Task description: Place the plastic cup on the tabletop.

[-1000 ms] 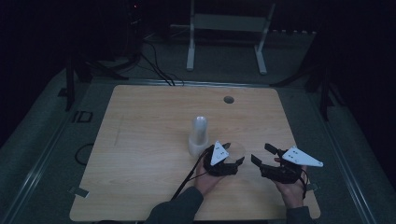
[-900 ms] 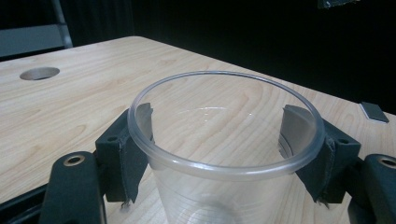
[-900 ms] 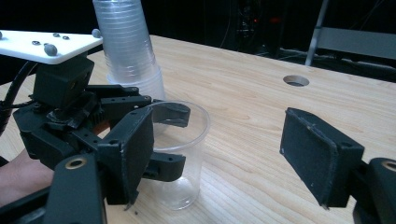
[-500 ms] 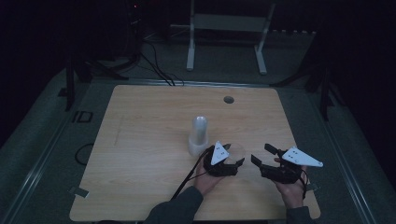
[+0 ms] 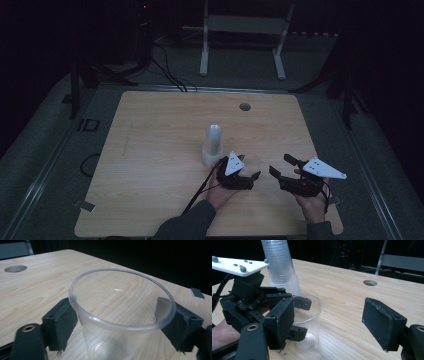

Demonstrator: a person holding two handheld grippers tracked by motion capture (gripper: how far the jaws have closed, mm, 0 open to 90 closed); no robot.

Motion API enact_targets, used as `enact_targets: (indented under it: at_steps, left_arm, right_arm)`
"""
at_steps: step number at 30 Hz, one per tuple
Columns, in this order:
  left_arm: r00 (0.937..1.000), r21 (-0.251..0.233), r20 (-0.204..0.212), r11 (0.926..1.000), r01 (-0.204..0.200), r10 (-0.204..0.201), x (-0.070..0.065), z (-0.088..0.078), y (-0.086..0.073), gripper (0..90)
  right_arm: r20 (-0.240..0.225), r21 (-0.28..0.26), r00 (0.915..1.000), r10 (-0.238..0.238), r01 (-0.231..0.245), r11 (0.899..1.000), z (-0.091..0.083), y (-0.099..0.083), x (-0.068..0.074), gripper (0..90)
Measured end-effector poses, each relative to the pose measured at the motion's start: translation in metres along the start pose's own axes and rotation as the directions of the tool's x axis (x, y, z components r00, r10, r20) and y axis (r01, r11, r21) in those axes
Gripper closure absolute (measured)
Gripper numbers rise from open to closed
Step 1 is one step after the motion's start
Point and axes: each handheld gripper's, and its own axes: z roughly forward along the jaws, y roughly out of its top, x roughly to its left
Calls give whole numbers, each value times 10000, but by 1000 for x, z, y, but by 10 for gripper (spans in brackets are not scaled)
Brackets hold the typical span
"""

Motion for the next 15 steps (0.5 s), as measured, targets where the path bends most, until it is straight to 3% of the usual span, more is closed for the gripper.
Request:
enact_targets:
  at_steps: [7,10,15]
  left_arm:
    - [9998,106,-48,9998,182,-181,2,-3,-1,144]
    - [9992,215,-348,9995,210,-202,2,-7,-2,142]
    - [9995,157,-190,9996,254,-251,4,-16,-5,142]
  right_arm:
    - [-5,14,10000,-30,30,10000,1,0,0,257]
    - [13,6,10000,-16,16,10000,0,0,0,257]
    - [37,-4,10000,7,-7,10000,-1,0,0,257]
